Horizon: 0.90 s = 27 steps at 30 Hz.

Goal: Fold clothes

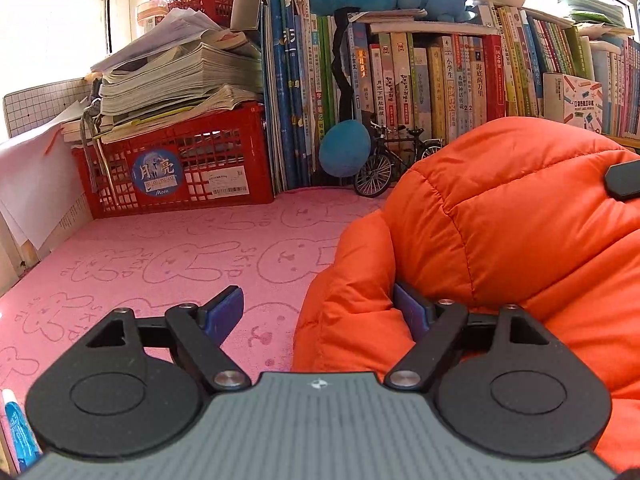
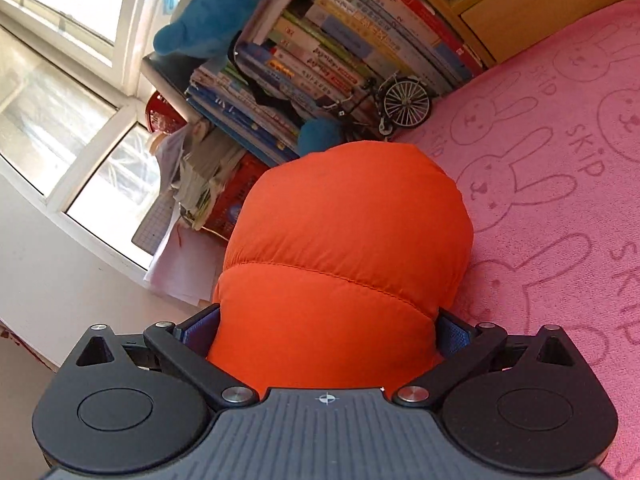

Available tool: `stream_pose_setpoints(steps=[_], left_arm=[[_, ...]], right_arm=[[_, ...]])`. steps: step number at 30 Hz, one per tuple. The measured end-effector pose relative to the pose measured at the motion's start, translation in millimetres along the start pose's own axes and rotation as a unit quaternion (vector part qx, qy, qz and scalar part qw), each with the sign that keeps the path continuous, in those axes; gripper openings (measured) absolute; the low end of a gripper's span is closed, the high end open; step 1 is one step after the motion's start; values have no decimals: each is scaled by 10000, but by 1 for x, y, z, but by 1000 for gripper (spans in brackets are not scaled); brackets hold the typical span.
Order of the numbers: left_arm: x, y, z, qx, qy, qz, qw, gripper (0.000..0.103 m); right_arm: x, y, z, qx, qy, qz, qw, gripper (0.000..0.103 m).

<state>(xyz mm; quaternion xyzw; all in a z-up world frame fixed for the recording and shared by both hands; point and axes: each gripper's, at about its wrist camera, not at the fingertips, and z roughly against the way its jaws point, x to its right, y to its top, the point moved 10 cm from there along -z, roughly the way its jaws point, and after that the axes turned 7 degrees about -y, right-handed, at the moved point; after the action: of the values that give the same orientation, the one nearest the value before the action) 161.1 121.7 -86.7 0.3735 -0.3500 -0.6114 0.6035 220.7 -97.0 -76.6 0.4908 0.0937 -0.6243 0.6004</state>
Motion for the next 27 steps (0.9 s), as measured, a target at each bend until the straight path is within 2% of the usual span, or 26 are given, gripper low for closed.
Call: stream_pose_setpoints(steps=[4,6,9,10,12,15,18,21,22,24,25,27], left_arm=[[-2,-1,-1,-18,-66,104,9999,82],[-3,-1,-1,-28,-99,156,9998,82],[-4,-1,-1,-23,-159,218,9996,82],[-3,1,-1,-4,-208,132,9997,82],[-1,5,-1,33,-305,-42,9995,82],[-1,20,3,-4,-401,-347,9986,82],[-4,36,13,72,-344,-479,9982,81],[-10,51,33,232,93,-593,9979,74],[-9,55,48,382,184,-515,9978,69],[-7,61,79,681,360,-359,9964,69],[0,59,92,797,247,-306,9960,69],[24,49,115,972,60,-522,9939,69]], right_arm=[[15,3,-8,-37,46,-410,9991,101],[21,0,-9,5,-10,-477,9989,88],[21,-5,-3,132,-68,-510,9986,74],[21,-7,-1,174,-64,-547,9983,71],[18,-12,8,241,3,-729,9970,58],[12,-24,24,319,79,-995,9945,51],[-2,-53,54,584,39,-1081,9924,49],[-19,-91,85,1070,-254,-913,9897,49],[-23,-100,92,1235,-327,-865,9880,50],[-27,-115,100,1442,-405,-833,9852,51],[-28,-120,102,1502,-420,-841,9842,51],[-28,-125,104,1590,-432,-848,9827,53]])
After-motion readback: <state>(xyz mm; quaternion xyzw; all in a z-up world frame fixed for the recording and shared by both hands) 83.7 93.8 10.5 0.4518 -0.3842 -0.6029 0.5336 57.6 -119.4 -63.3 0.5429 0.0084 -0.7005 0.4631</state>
